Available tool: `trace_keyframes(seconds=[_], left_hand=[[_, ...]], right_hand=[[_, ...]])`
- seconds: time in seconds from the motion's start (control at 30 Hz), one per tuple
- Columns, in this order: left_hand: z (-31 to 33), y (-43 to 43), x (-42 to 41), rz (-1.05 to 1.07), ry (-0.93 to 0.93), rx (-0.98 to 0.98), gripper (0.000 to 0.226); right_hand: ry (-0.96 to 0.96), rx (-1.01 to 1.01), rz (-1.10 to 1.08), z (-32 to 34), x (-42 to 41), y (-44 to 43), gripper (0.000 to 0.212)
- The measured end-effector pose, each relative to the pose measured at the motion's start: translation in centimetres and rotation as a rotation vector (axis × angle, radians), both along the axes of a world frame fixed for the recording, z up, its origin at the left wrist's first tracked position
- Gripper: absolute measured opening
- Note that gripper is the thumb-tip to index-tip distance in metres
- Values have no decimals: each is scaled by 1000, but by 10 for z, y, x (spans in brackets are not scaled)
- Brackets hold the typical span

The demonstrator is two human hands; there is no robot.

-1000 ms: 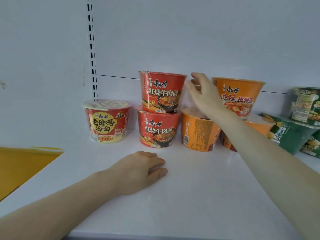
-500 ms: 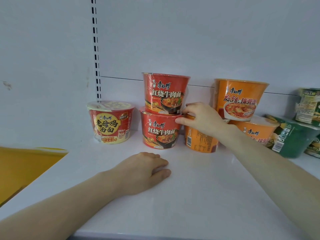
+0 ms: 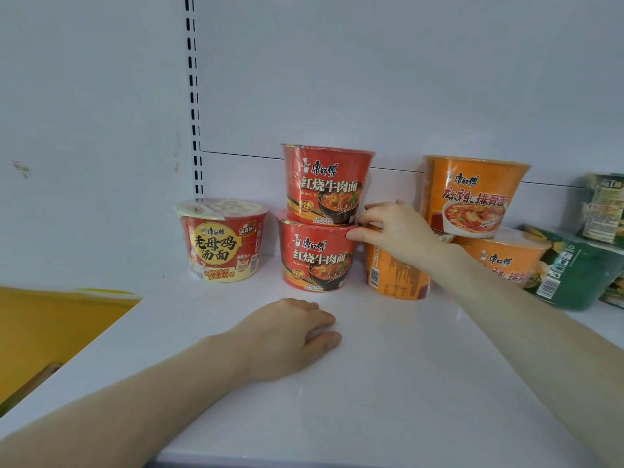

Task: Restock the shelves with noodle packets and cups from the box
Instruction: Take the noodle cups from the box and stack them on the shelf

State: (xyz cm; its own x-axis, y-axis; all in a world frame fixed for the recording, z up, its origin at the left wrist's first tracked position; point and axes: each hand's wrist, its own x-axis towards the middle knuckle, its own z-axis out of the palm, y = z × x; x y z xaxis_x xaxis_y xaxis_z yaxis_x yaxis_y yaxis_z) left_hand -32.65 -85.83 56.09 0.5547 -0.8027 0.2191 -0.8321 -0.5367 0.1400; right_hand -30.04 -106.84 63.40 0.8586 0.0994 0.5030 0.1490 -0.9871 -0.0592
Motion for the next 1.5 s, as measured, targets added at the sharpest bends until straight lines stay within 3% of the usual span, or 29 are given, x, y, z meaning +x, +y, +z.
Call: trace_keyframes(seconds=[0.73, 0.83, 0.97, 1.0, 1.13, 1.5], left_hand=[[0, 1, 0, -11, -7, -17, 46], [-1, 2, 0, -14, 8, -27, 46], [-2, 2, 1, -13, 25, -24, 46], [-1, 2, 1, -12, 25, -23, 46], [0, 2, 0, -14, 23, -24, 46], [-1, 3, 1, -1, 9, 4, 45]], right_hand=[[-4, 20, -64, -3, -5, 10, 44], [31, 193, -9, 7, -9, 7, 41], [-338, 382, 78, 40, -15, 10, 36], [-357, 392, 93, 47, -13, 13, 40], [-207, 316, 96, 56, 1, 25, 47], [-260, 251, 53, 55, 5, 36, 40]])
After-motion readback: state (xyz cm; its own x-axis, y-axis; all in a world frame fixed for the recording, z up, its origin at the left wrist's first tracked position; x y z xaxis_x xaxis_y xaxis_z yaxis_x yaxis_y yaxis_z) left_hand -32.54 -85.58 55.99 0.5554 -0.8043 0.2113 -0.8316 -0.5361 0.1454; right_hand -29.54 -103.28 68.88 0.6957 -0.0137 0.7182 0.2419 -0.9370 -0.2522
